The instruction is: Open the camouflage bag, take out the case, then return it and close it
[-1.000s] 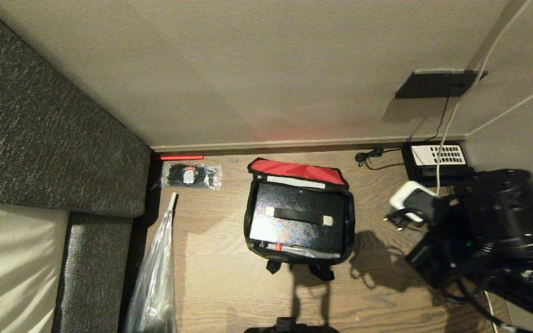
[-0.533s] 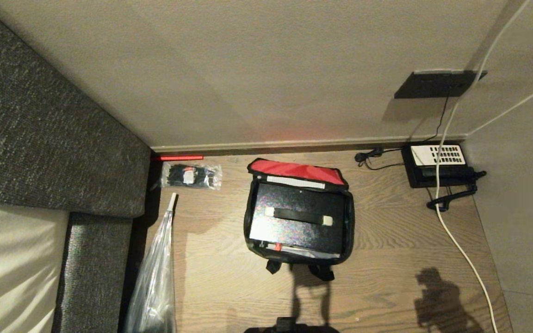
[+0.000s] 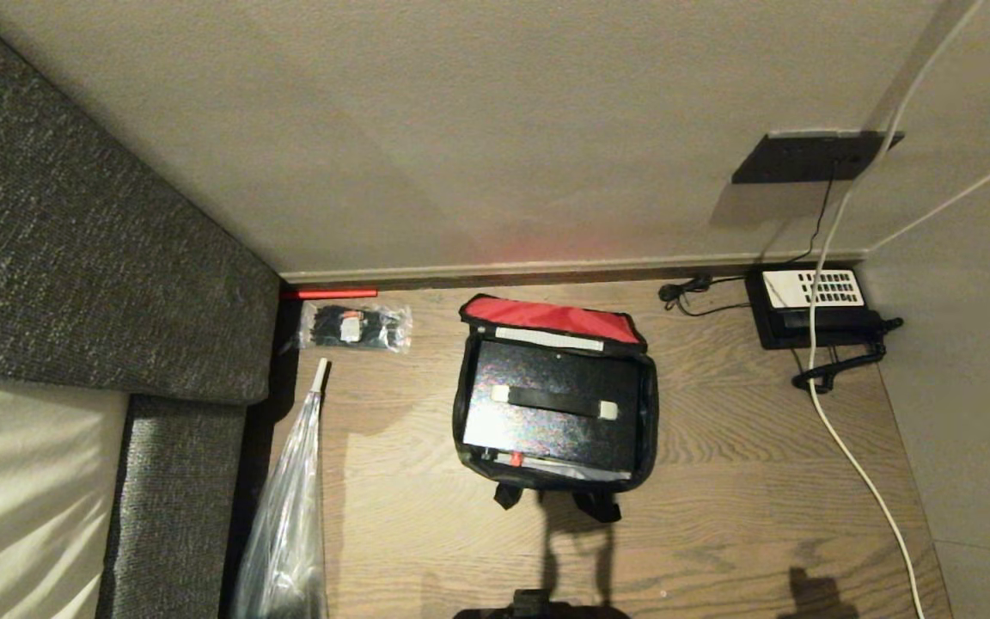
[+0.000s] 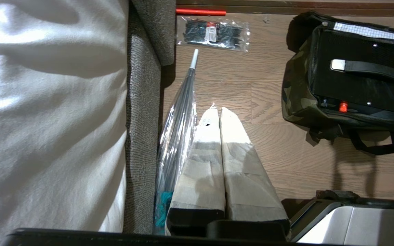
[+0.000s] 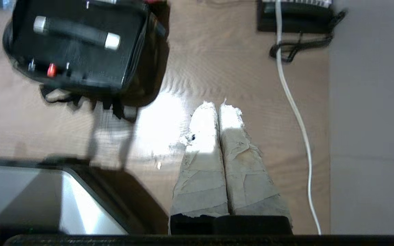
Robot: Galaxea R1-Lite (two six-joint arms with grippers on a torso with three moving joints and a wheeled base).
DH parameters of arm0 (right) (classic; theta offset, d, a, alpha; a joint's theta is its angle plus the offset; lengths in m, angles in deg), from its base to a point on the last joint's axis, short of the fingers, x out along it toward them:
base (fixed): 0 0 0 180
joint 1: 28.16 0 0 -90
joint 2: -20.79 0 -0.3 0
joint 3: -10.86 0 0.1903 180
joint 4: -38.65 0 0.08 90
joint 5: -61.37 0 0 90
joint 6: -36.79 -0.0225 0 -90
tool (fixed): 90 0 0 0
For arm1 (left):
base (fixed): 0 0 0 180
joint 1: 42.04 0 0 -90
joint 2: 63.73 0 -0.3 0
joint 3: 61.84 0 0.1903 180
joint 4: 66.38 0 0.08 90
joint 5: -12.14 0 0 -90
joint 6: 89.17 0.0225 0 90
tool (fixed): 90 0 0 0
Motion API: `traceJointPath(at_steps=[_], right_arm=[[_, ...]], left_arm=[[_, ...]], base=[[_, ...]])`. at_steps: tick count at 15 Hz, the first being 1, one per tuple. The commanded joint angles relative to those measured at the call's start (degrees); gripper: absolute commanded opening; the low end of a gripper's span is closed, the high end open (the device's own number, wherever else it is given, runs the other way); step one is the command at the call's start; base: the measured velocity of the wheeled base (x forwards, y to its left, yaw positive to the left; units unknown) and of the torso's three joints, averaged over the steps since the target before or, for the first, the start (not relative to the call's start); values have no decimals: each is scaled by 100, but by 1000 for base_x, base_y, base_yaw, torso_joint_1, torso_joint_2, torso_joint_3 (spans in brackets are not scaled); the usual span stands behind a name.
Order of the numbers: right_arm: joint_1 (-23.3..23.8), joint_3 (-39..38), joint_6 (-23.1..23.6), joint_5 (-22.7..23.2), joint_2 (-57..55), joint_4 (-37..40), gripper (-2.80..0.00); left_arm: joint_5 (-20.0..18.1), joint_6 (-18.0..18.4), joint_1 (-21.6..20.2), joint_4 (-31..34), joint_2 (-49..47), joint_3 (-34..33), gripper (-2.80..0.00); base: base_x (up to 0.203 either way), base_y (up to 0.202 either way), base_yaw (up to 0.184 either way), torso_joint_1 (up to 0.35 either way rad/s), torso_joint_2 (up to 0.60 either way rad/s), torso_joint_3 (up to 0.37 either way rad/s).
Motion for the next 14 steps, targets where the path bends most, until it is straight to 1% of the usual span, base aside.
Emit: traceJointPath(at_steps=[1,6,13,14], right_arm=[[21,-63,-22,0,255,-16,-280],[21,-63,-188,-18,246,-26,-280],[30,-63,-188,-18,246,-26,-280],[21,-63,-188,-18,246,-26,-280]], left_arm=[[2,-4,-2,0,0,-18,-280],[2,-4,-2,0,0,-18,-280],[2,5,-2,0,0,-18,-280],[2,-47,-2,0,0,-18,-280]], base=[[0,0,0,0,0,0],[0,0,0,0,0,0],[0,0,0,0,0,0],[0,0,0,0,0,0]])
